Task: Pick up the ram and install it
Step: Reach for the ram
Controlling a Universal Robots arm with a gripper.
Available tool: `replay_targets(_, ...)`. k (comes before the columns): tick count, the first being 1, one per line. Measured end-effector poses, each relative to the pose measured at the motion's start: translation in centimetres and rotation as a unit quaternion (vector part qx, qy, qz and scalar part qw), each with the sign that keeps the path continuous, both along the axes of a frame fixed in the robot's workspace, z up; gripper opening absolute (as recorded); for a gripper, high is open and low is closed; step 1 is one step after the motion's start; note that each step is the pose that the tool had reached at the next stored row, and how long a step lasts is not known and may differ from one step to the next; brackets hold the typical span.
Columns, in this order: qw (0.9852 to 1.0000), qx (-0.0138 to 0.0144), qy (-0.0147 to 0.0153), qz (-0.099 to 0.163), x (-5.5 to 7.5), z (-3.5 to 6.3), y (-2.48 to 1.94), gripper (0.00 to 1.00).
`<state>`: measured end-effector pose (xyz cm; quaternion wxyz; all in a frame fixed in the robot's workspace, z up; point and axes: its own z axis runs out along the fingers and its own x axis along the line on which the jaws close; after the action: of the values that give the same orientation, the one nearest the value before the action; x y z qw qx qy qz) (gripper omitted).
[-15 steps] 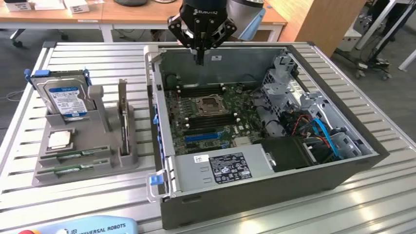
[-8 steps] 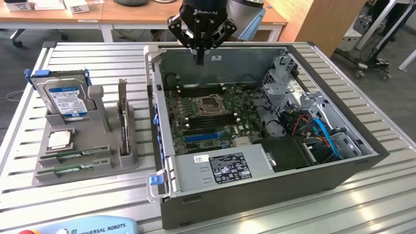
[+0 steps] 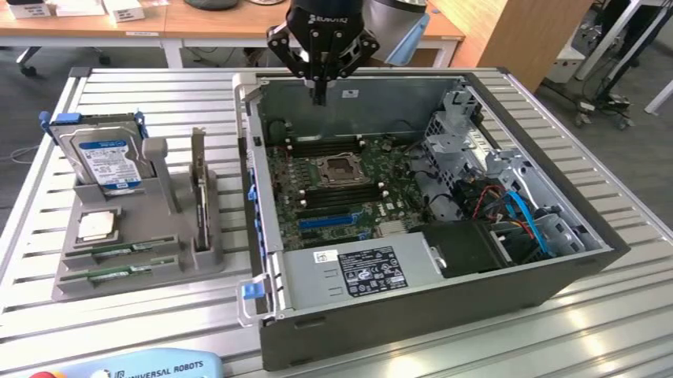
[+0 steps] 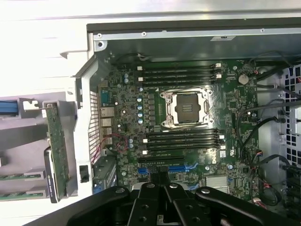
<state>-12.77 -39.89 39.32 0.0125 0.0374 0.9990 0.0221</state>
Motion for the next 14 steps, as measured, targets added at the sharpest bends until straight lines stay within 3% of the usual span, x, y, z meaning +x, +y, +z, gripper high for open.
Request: replay_targets(14, 1.0000, 0.0000, 0.0000, 0.000, -2.3, -0.02, 0.00, 0.10)
